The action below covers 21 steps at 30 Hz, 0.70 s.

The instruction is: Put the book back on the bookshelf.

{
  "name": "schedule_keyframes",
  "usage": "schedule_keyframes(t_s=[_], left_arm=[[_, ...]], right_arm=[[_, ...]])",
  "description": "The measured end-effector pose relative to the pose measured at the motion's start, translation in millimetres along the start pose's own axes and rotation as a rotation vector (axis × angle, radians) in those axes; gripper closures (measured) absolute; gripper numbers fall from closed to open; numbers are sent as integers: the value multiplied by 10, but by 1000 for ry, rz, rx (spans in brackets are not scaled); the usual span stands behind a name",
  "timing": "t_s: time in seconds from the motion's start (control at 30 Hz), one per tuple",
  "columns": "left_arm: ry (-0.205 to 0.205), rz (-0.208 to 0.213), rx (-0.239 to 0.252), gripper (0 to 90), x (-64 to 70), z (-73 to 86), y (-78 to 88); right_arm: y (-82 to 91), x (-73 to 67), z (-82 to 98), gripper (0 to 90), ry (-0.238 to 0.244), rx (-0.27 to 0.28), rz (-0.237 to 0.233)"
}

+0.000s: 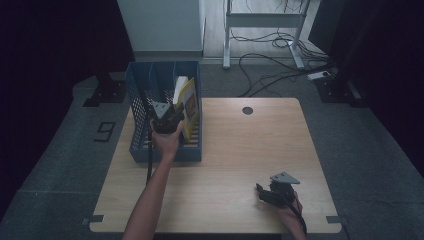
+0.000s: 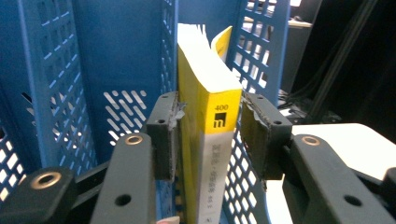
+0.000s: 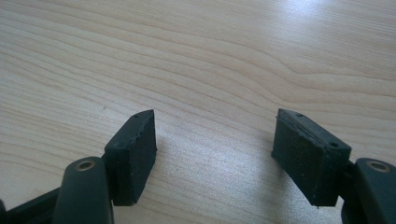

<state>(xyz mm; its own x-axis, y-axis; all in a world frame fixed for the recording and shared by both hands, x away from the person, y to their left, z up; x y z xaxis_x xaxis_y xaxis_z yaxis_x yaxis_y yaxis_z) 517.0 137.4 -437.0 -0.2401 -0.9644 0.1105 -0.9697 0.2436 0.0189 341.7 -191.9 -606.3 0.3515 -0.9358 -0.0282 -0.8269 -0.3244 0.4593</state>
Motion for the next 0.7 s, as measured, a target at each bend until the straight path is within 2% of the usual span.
schedule_keyframes(t_s=[0.1, 0.47, 0.7], left_arm=[[-29, 21, -16, 519, 26, 11, 38], [5, 84, -44, 398, 64, -3, 194], [29, 94, -44, 380, 34, 0, 272]], right_arm=[[0, 0, 0, 296, -2, 0, 0], [0, -3, 0, 296, 0, -1, 2], [-1, -3, 0, 296, 0, -1, 4]])
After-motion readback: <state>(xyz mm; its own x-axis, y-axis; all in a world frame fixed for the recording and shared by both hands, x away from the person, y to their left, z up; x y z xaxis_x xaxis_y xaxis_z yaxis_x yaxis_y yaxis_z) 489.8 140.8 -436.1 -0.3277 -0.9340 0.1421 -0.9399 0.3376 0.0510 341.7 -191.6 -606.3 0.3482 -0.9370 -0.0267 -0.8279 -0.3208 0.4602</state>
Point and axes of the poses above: each handheld gripper's, and its own axes: y roughly backward along the jaws, z roughly out of its underside, x roughly to its right, the point moved 8 cm from there along -y, roughly forward along the jaws, and after that the axes turned 13 degrees about x, right-handed, at the moved point
